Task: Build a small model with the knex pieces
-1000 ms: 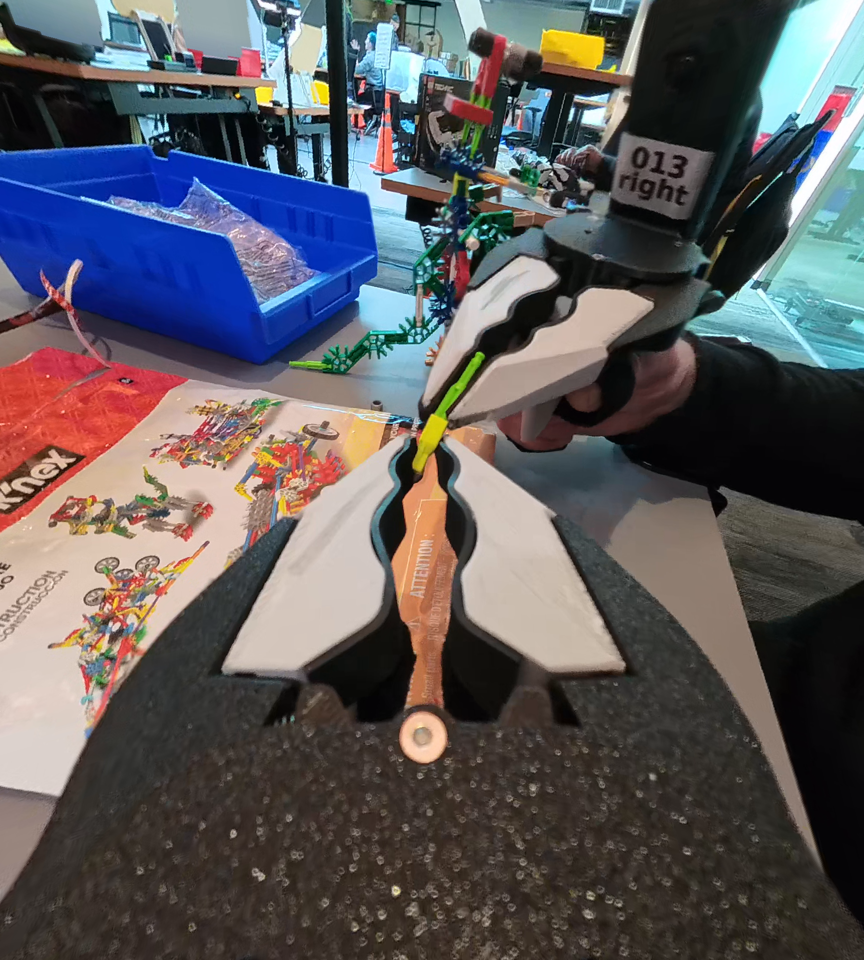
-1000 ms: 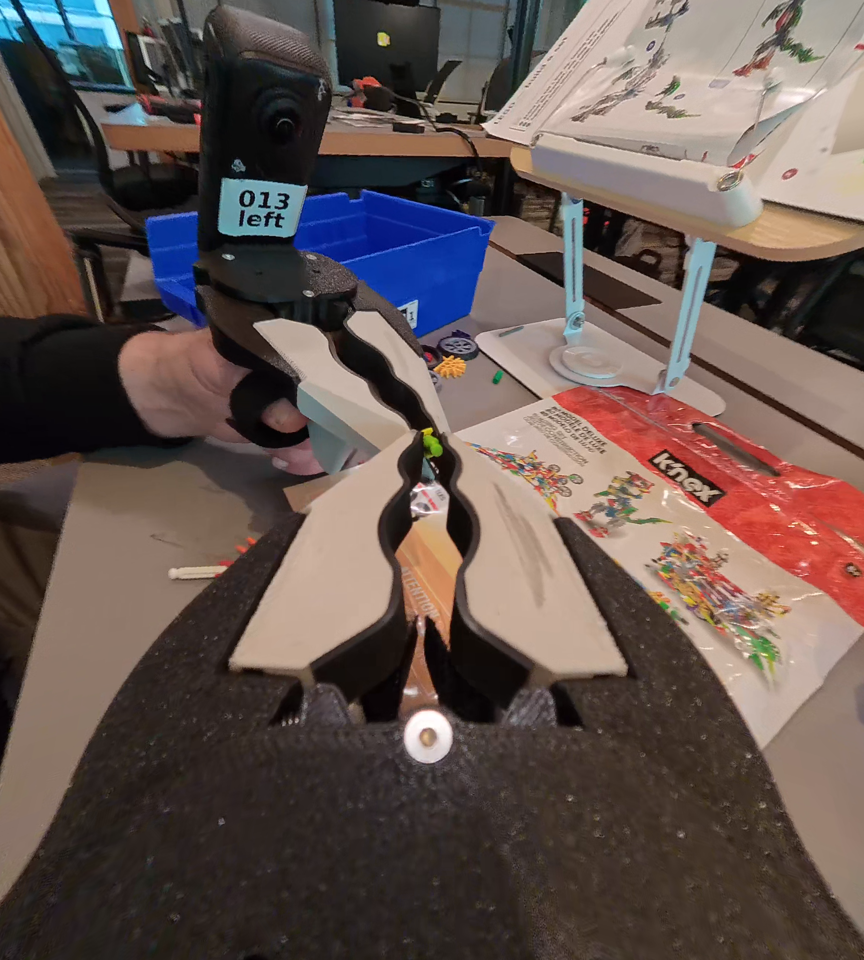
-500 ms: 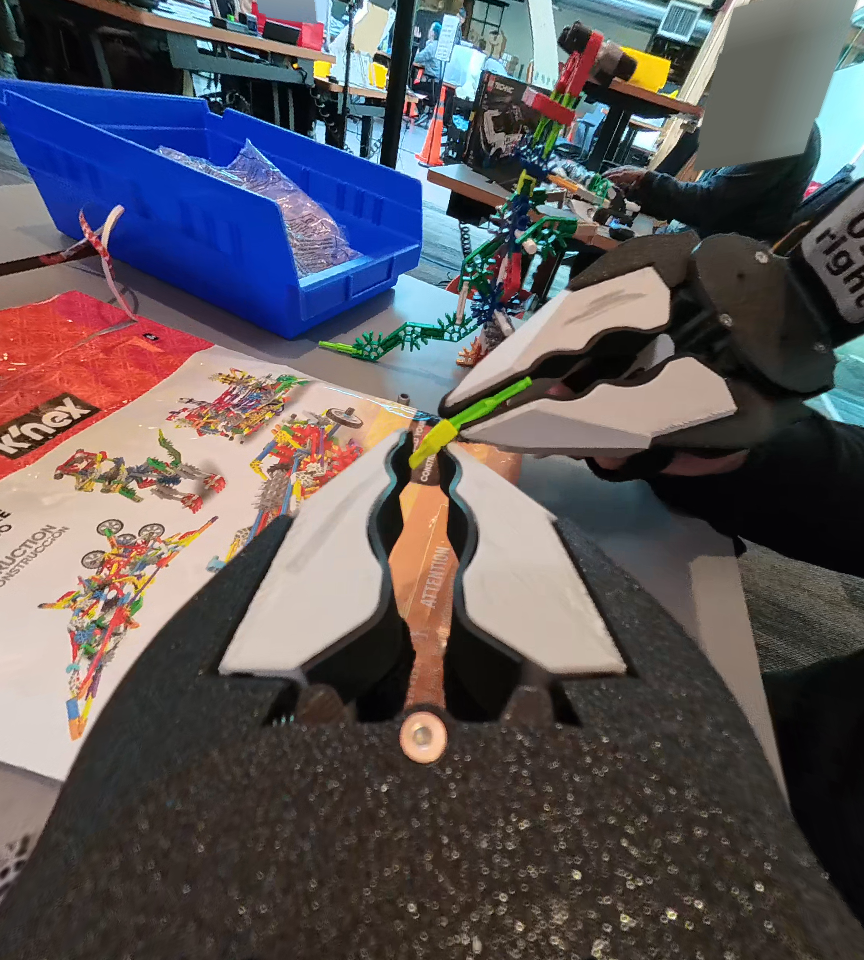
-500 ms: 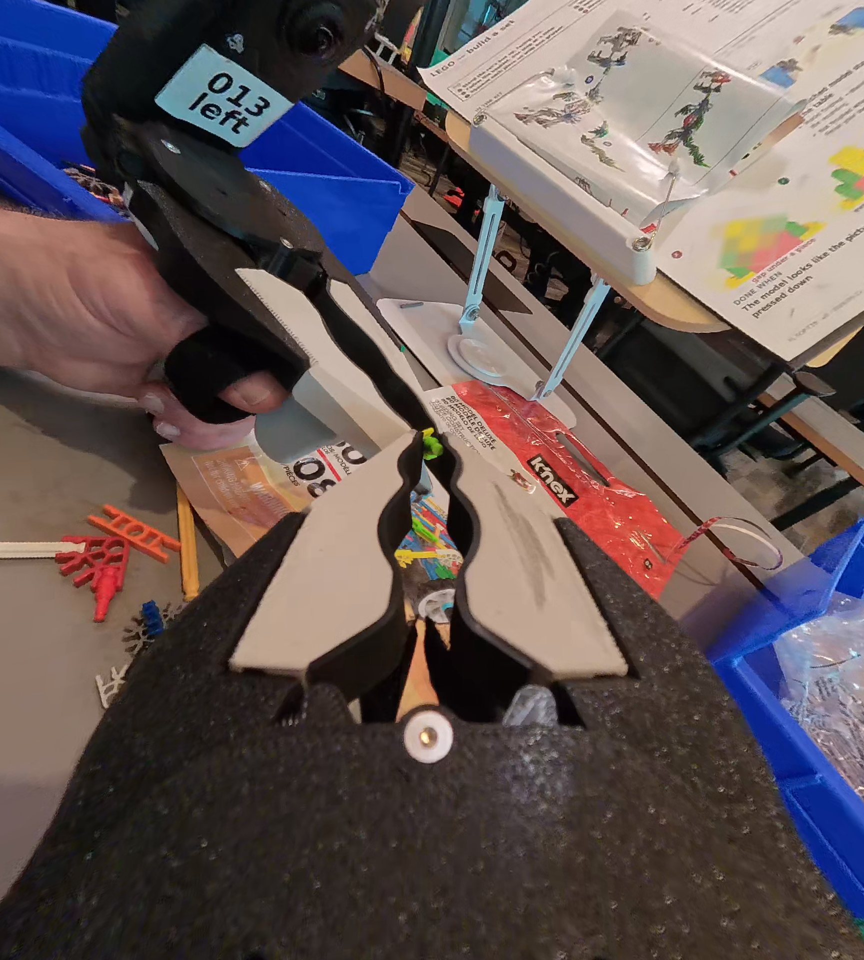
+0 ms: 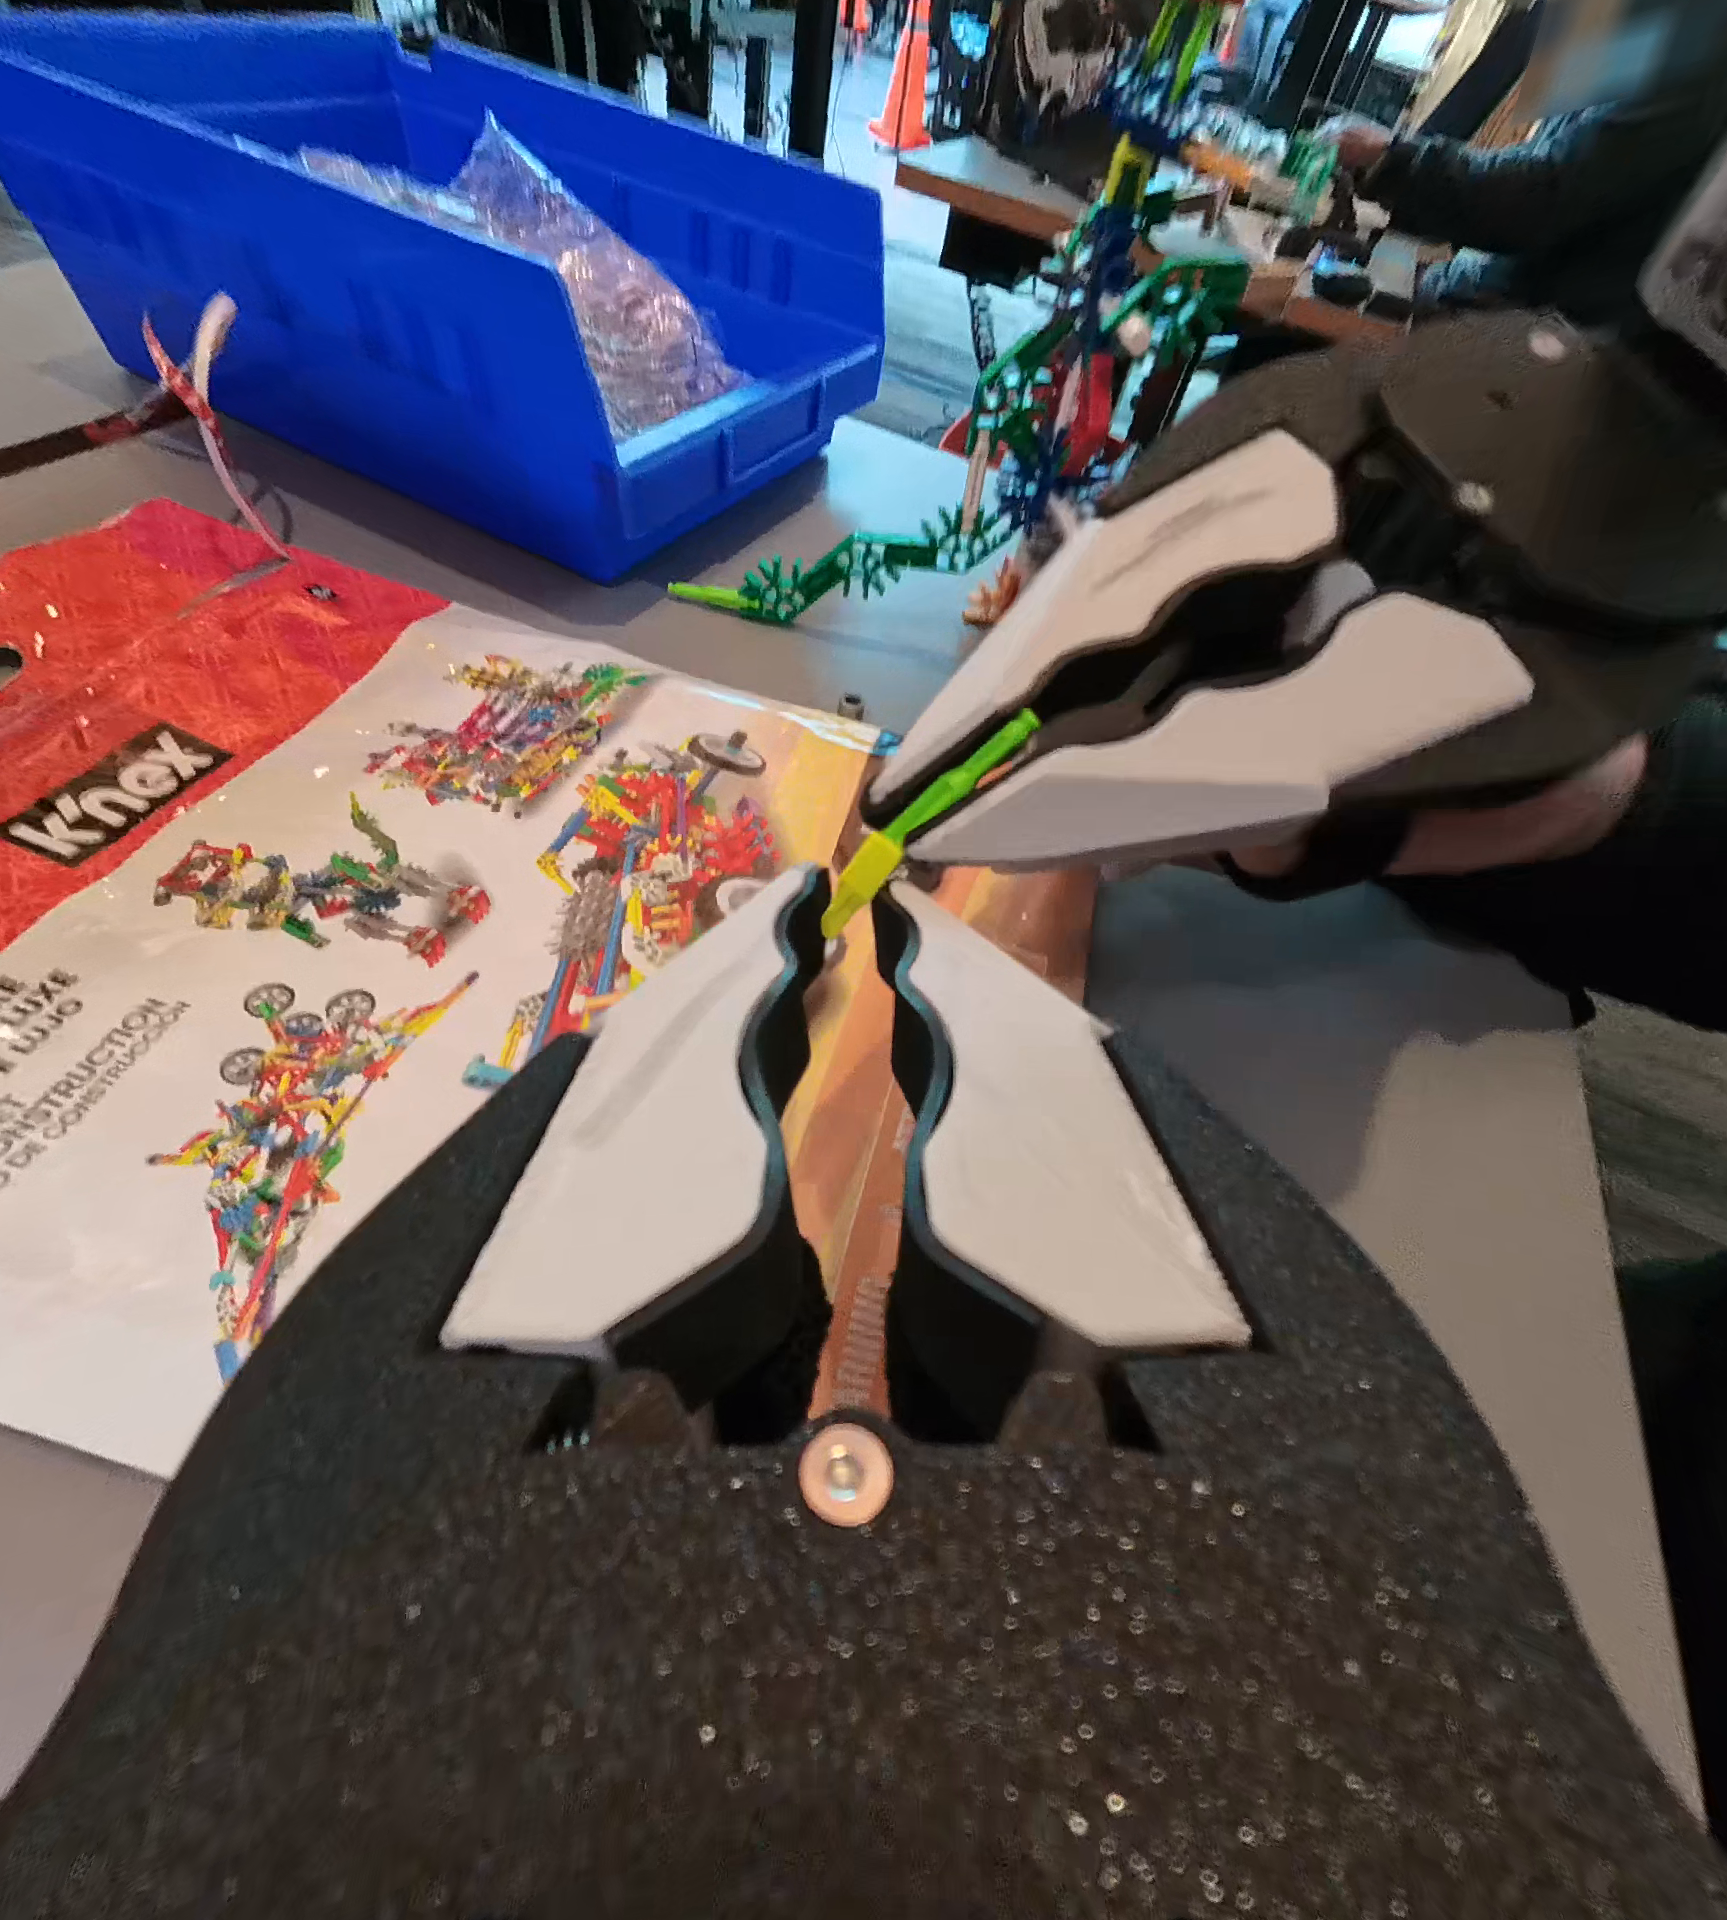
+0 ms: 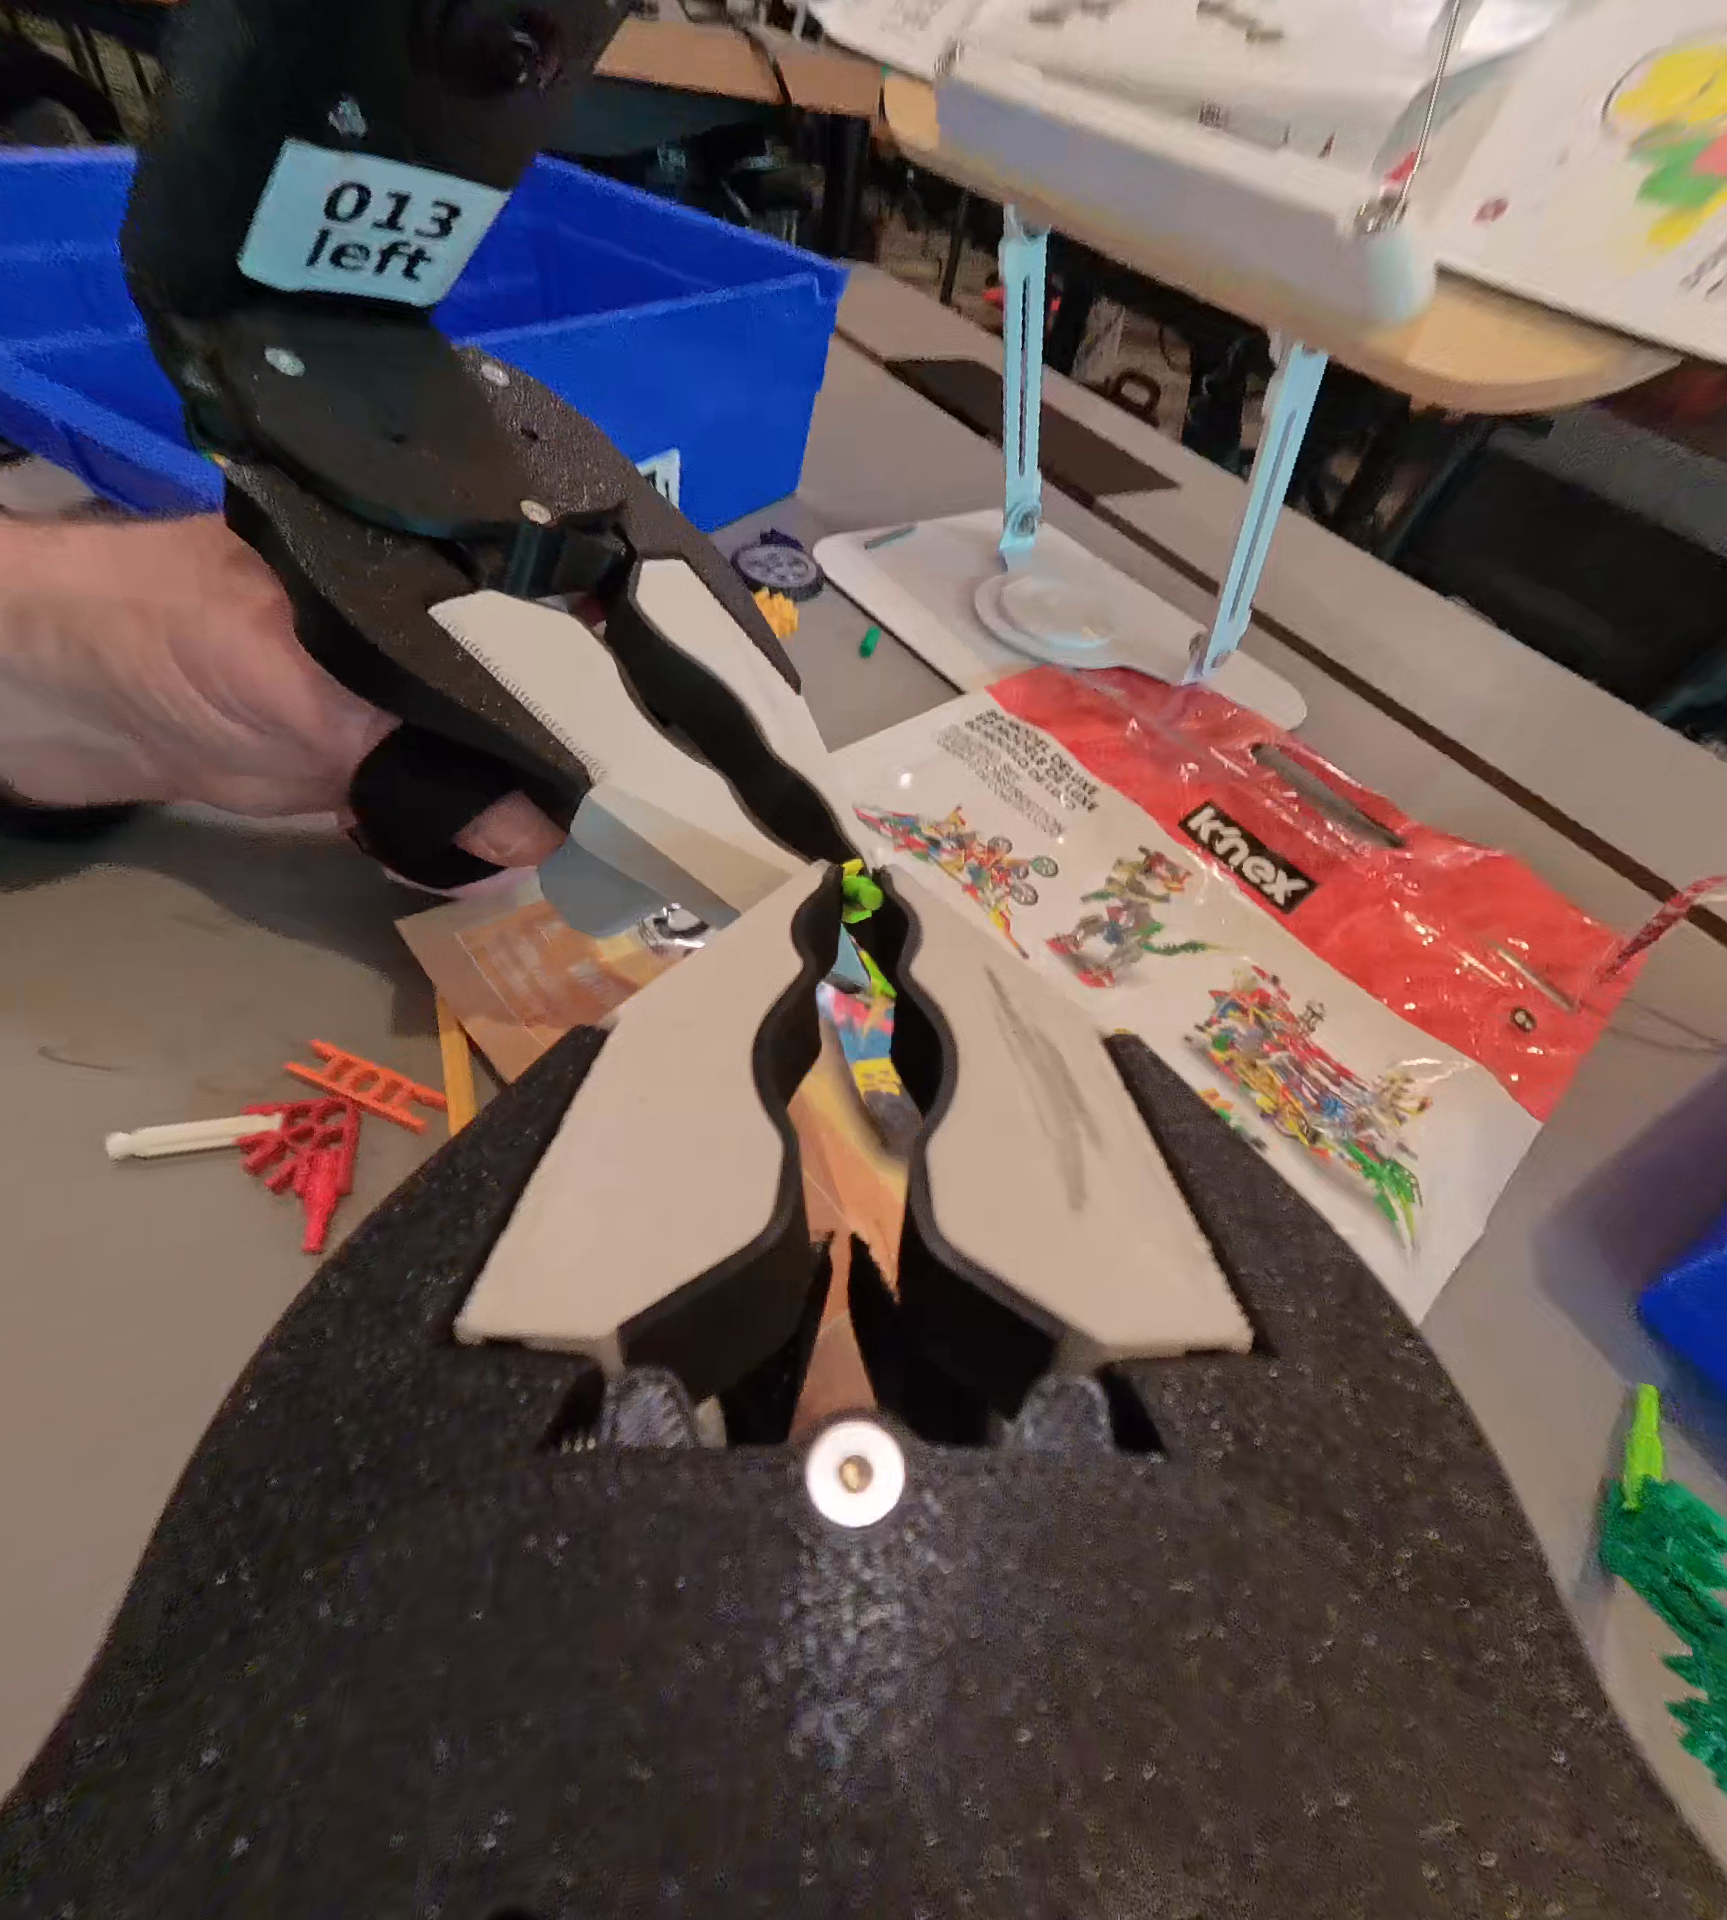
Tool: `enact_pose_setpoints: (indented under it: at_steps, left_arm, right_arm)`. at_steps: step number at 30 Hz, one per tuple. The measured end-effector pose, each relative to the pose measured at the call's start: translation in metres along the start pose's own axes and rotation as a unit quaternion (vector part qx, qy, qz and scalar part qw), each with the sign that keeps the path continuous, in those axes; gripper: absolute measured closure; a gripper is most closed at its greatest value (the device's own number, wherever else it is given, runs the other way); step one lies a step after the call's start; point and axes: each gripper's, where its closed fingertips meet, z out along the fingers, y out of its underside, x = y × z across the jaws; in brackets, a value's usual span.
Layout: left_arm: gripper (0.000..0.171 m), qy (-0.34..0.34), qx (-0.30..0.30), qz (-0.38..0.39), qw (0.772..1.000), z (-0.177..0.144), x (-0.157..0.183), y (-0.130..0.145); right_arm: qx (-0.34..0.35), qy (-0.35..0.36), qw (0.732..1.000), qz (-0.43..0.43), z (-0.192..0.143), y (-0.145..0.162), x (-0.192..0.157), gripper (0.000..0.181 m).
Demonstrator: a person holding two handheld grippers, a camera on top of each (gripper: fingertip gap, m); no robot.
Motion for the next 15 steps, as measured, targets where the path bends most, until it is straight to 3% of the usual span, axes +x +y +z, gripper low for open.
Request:
enact_pose_setpoints:
  at_steps: [15]
  left_arm:
    - [0.168,-0.028,-0.167,-0.033,0.985,0.022,-0.019,0.052]
  right_arm:
    - [-0.104,0.020,0.994,-0.023,0.022,0.045,0.004,0.180]
